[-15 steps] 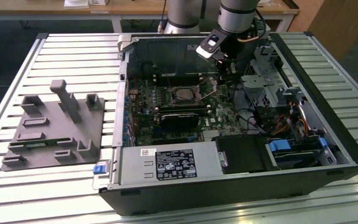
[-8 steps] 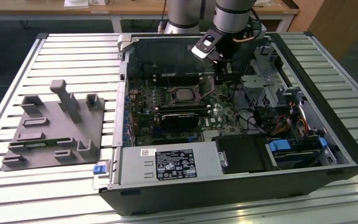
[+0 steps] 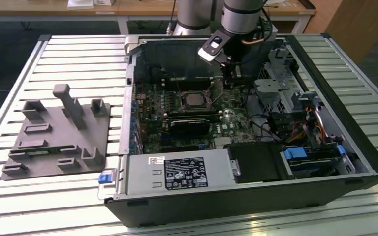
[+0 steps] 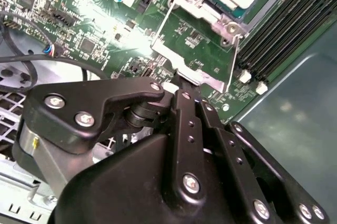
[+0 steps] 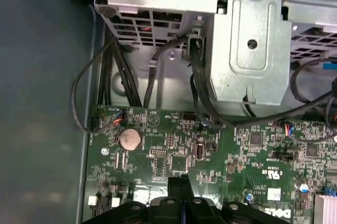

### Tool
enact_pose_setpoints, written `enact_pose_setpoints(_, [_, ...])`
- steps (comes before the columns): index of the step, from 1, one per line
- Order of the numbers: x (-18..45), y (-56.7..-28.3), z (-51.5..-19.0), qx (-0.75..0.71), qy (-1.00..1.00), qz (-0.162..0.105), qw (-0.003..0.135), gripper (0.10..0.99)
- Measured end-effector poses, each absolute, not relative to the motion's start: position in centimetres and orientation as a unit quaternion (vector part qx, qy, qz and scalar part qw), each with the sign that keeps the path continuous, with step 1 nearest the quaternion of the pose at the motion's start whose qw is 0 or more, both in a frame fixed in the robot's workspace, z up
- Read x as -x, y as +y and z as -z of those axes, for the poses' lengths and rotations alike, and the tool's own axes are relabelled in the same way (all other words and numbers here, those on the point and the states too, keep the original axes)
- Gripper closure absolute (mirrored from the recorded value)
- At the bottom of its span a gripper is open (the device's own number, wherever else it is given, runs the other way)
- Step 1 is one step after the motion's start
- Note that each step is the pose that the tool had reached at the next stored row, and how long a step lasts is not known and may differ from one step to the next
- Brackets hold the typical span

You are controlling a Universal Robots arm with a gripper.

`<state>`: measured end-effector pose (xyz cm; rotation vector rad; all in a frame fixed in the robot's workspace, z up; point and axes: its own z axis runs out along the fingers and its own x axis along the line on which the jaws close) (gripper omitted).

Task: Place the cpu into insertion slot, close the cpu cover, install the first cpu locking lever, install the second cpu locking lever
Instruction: 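Close the cpu cover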

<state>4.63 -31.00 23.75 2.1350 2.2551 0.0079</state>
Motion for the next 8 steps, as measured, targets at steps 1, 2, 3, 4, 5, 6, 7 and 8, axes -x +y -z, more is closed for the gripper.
enact_pose_setpoints(1, [-4.51, -31.00, -23.77, -0.688, 0.726, -0.002, 0.018, 0.980])
enact_pose_setpoints(2, [-4.40, -31.00, -23.79, -0.688, 0.726, -0.002, 0.018, 0.980])
enact_pose_setpoints(3, [-4.28, -31.00, -23.83, -0.688, 0.726, -0.002, 0.017, 0.980])
enact_pose_setpoints(4, [-4.19, -31.01, -23.88, -0.688, 0.726, -0.001, 0.017, 0.980])
enact_pose_setpoints(5, [-4.11, -31.00, -23.92, -0.688, 0.726, 0.000, 0.016, 0.980])
enact_pose_setpoints(6, [-4.04, -31.00, -23.94, -0.688, 0.725, 0.000, 0.015, 0.980])
enact_pose_setpoints(7, [-3.95, -31.00, -23.95, -0.688, 0.725, 0.001, 0.015, 0.980])
enact_pose_setpoints(8, [-3.85, -31.00, -23.96, -0.688, 0.725, 0.001, 0.014, 0.980])
